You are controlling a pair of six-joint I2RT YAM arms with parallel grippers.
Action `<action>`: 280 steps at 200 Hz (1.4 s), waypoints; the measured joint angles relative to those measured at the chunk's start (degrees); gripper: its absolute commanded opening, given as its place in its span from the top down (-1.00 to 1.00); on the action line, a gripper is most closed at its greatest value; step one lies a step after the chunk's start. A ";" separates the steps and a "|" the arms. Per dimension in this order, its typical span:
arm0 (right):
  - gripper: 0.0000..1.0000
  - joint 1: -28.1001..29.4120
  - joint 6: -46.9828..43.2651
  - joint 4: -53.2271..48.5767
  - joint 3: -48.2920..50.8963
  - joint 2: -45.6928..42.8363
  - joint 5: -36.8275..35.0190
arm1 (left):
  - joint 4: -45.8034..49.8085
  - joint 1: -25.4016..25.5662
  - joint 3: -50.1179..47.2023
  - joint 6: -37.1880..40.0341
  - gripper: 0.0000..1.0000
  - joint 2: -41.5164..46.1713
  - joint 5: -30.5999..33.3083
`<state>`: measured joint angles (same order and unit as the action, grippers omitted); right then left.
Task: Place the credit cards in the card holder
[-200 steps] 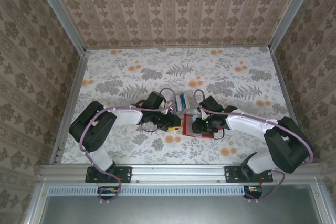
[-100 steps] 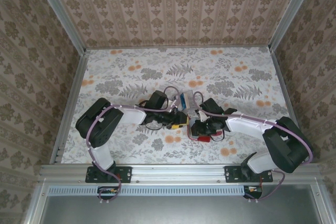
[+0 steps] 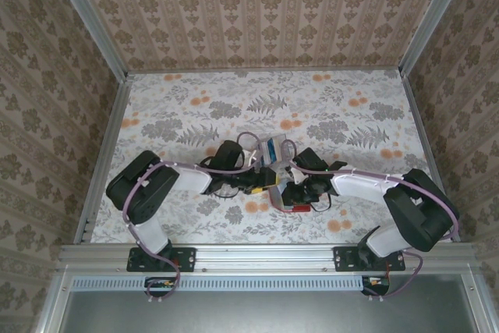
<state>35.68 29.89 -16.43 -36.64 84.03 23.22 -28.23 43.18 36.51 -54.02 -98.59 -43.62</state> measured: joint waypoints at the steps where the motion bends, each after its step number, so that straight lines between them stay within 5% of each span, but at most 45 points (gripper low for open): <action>1: 0.63 0.00 0.00 0.00 0.00 0.00 0.00 | -0.35 0.00 -0.17 -0.44 -0.98 0.17 -0.11; 26: 0.63 0.11 -0.04 0.11 0.00 0.07 0.42 | -0.79 -0.87 -1.75 -1.62 -0.99 2.69 0.81; 44: 0.64 0.13 -0.22 0.07 -0.11 0.07 1.14 | 1.77 -0.79 -1.51 -0.20 -0.81 3.34 1.84; 77: 0.62 0.28 -0.13 1.57 -0.22 0.02 2.73 | 4.35 -0.39 -2.38 1.60 -0.28 3.56 4.81; 105: 0.60 0.28 0.04 2.99 -0.22 0.02 3.43 | 6.03 -0.15 -3.13 1.77 0.47 3.37 7.19; 135: 0.56 0.42 0.07 4.20 -0.22 0.02 4.72 | 5.51 0.57 -3.69 0.74 1.00 1.11 7.67; 162: 0.10 0.74 0.48 4.20 -0.31 0.02 4.46 | 5.38 0.72 -3.69 0.92 1.00 0.81 7.69; 195: -0.11 1.75 0.28 0.22 -2.05 -2.34 -3.32 | 8.20 0.79 -3.72 1.33 1.00 2.71 8.46; 242: -0.20 8.74 0.33 -11.15 -6.97 -10.23 -26.99 | 12.68 0.79 -3.72 1.77 1.00 5.84 9.90; 280: -0.20 12.41 1.81 -12.76 -8.26 -10.71 -31.69 | 13.14 1.05 -3.87 1.68 1.00 5.84 10.56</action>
<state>48.10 31.70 -29.19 -44.91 73.32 -8.47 -15.09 44.23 32.64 -52.34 -92.75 -33.06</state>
